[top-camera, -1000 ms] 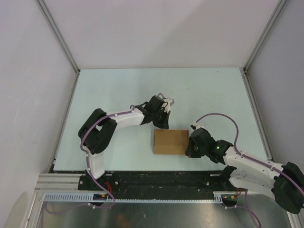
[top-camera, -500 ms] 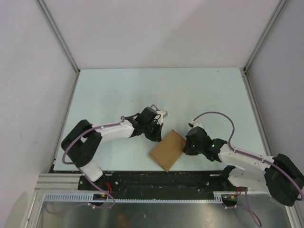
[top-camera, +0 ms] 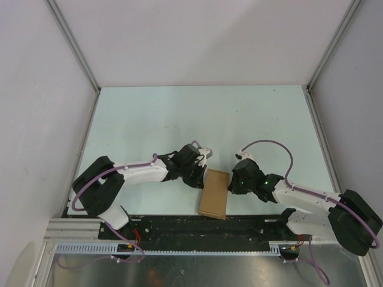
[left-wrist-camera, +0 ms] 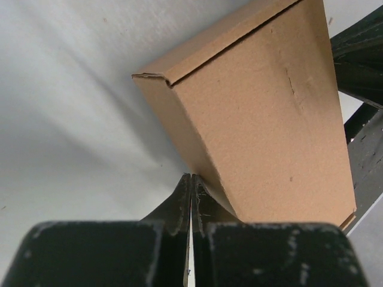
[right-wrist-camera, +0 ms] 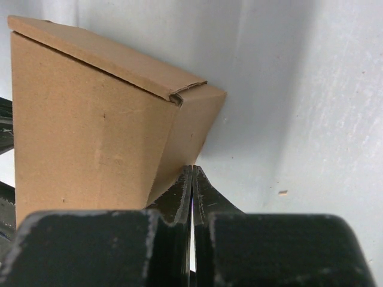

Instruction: Fold the paper box

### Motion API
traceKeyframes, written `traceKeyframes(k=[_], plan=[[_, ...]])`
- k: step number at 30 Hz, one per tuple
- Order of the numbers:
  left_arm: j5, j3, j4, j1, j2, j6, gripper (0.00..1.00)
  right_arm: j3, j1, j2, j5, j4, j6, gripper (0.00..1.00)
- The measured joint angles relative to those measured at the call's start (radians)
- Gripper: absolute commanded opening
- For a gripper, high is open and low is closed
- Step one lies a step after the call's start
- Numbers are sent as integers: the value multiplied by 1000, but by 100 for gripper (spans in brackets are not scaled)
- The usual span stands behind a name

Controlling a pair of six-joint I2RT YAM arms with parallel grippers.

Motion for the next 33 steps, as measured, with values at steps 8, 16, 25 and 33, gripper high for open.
traceKeyframes(k=[8, 16, 25, 33], plan=[[-10, 6, 0, -13, 40, -8, 0, 0, -2, 41, -38, 43, 0, 0], [-18, 14, -1, -14, 60, -16, 0, 6, -4, 58, -47, 51, -26, 0], [-41, 32, 25, 55, 64, -27, 0, 112, -86, 103, -32, 18, -90, 0], [-78, -83, 93, 201, -85, -42, 0, 136, -112, -28, 40, -123, -84, 2]])
